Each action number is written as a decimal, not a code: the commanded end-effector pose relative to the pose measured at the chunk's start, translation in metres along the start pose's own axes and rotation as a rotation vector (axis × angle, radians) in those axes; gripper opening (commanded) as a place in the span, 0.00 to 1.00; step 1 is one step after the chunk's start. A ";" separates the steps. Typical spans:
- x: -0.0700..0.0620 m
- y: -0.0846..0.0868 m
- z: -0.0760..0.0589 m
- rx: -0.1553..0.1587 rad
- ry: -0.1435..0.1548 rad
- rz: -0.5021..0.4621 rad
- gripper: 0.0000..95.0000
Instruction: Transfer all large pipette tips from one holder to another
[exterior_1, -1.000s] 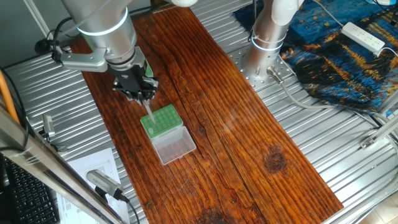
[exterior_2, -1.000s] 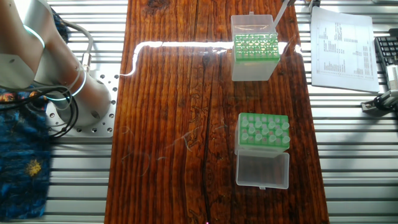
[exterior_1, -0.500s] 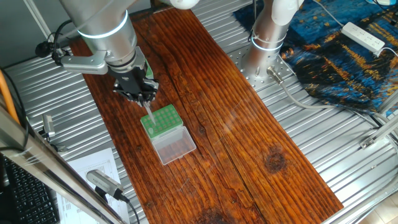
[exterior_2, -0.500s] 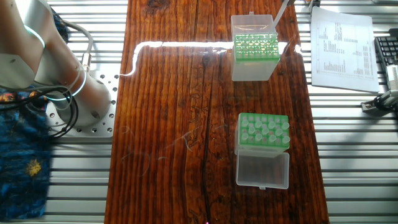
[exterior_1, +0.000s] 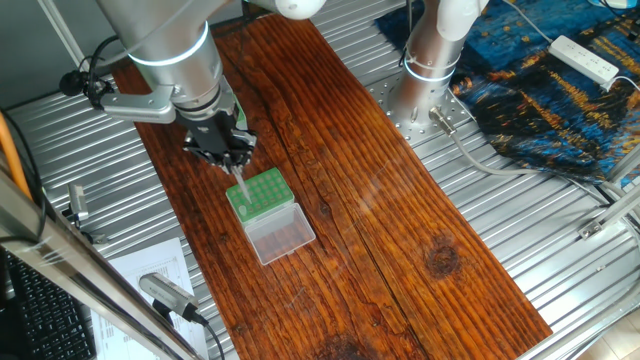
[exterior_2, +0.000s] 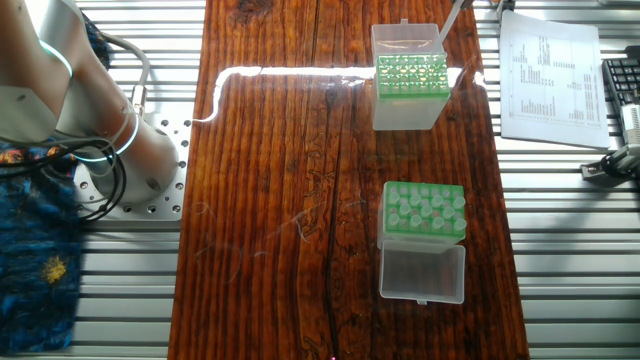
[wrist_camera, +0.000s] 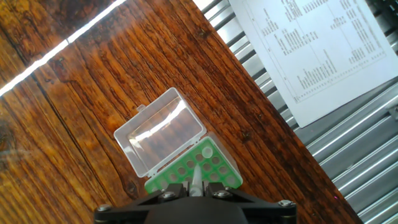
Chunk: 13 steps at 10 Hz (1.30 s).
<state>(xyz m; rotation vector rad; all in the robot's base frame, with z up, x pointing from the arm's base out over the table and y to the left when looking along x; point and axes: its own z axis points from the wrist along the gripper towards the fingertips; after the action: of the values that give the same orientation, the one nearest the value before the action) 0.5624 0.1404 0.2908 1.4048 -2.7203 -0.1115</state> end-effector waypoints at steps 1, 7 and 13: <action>-0.002 0.000 0.002 -0.002 -0.003 0.004 0.00; 0.000 0.000 0.007 -0.010 -0.008 -0.001 0.00; -0.001 0.000 0.006 -0.009 -0.028 0.053 0.00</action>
<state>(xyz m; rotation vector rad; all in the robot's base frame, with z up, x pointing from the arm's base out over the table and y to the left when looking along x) 0.5624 0.1420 0.2849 1.3301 -2.7763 -0.1429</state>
